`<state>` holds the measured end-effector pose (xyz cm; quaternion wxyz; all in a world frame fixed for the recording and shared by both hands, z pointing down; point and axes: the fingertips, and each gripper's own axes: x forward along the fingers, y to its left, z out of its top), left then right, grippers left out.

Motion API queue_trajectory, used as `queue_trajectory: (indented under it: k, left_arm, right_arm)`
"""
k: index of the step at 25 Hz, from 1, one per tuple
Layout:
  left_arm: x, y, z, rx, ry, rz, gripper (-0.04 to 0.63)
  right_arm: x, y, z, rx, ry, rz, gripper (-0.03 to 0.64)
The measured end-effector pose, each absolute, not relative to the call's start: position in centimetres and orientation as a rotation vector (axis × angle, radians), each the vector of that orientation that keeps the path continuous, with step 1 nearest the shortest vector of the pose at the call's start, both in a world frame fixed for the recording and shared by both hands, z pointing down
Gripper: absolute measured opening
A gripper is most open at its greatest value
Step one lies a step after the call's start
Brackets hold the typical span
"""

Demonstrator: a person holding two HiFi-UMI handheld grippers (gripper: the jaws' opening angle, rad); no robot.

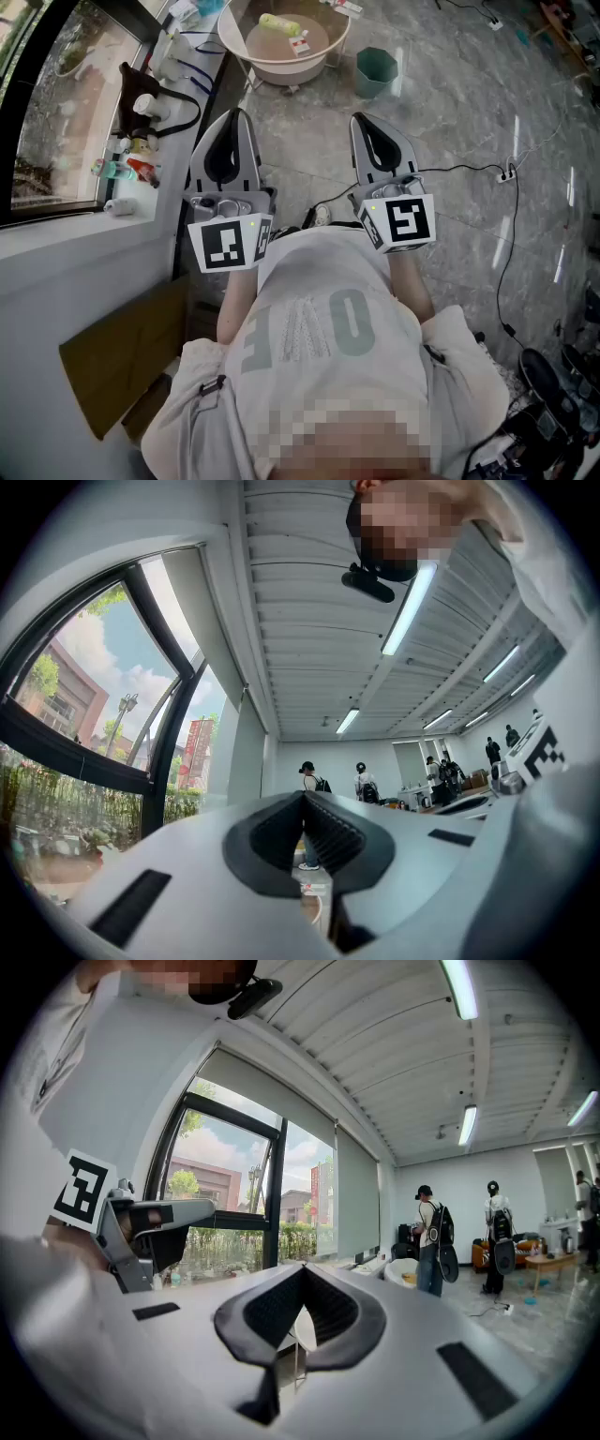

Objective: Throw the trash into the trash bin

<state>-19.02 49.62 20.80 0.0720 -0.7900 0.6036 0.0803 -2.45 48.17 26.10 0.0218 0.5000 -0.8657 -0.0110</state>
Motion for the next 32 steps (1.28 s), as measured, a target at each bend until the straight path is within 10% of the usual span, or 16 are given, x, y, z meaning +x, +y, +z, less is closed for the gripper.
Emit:
queue_trajectory:
  k: [32]
  left_arm:
    - [-16.6,39.7,21.8,-2.382,1.756,0.266,0.012]
  right_arm:
    - [1.8,41.6,28.1,1.609,-2.728,0.018,0.014]
